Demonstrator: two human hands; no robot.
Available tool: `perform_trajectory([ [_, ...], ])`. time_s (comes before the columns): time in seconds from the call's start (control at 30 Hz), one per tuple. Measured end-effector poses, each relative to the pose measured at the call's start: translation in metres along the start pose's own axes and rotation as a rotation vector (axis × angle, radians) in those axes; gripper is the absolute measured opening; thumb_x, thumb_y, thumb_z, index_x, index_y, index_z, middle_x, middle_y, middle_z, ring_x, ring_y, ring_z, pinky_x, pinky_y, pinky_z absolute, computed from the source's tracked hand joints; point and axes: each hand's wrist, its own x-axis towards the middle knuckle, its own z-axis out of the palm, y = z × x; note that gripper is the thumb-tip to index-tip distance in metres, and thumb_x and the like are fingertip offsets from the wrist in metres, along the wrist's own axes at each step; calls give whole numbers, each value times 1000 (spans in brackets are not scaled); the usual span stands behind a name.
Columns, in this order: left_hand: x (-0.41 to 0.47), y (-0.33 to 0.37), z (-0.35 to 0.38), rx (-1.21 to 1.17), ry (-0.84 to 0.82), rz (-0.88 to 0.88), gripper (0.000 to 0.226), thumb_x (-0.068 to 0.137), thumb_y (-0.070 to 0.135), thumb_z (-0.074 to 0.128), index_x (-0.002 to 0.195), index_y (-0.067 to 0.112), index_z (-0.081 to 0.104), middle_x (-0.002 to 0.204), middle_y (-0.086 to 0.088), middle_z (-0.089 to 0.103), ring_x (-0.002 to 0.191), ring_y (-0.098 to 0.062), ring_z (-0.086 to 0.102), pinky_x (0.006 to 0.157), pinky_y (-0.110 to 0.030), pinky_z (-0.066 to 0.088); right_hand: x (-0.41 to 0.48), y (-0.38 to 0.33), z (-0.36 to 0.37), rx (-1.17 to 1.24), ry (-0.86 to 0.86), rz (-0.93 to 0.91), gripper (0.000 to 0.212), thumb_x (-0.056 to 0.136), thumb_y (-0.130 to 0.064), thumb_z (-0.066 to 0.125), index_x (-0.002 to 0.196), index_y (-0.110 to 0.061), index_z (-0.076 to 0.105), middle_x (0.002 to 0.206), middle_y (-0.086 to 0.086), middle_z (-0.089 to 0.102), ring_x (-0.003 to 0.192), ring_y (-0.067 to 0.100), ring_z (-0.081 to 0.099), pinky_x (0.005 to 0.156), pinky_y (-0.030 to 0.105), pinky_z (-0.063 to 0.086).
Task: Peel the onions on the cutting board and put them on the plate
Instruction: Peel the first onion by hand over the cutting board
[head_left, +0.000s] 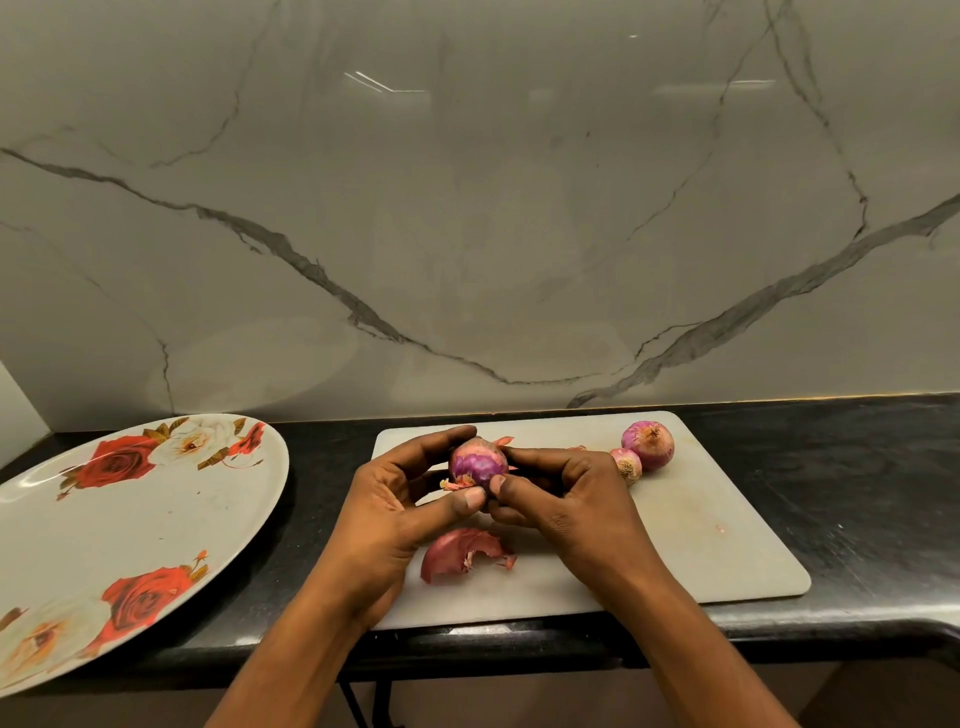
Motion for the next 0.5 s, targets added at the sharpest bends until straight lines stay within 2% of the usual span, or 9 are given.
perform_trajectory([
  [0.17, -1, 4, 0, -92, 3, -25, 61, 75, 0, 79, 133, 17, 70, 129, -5, 75, 121, -26, 72, 95, -35, 62, -1, 0, 1, 10, 30, -5, 33, 96, 2, 68, 116, -23, 76, 100, -1, 82, 90, 20, 80, 78, 29, 65],
  [0.37, 0, 3, 1, -69, 29, -19, 61, 74, 2, 80, 132, 17, 70, 129, -6, 74, 119, -27, 72, 94, -36, 62, -2, -1, 1, 49, 31, -1, 29, 94, -7, 73, 121, -16, 76, 100, 2, 82, 90, 21, 80, 77, 31, 65],
  [0.5, 0, 3, 1, -67, 52, -30, 60, 74, 5, 82, 131, 19, 71, 130, -6, 74, 120, -28, 71, 97, -42, 61, -2, 0, 2, 32, 84, 3, 29, 95, -3, 70, 121, -14, 75, 97, 2, 82, 86, 20, 81, 75, 29, 65],
])
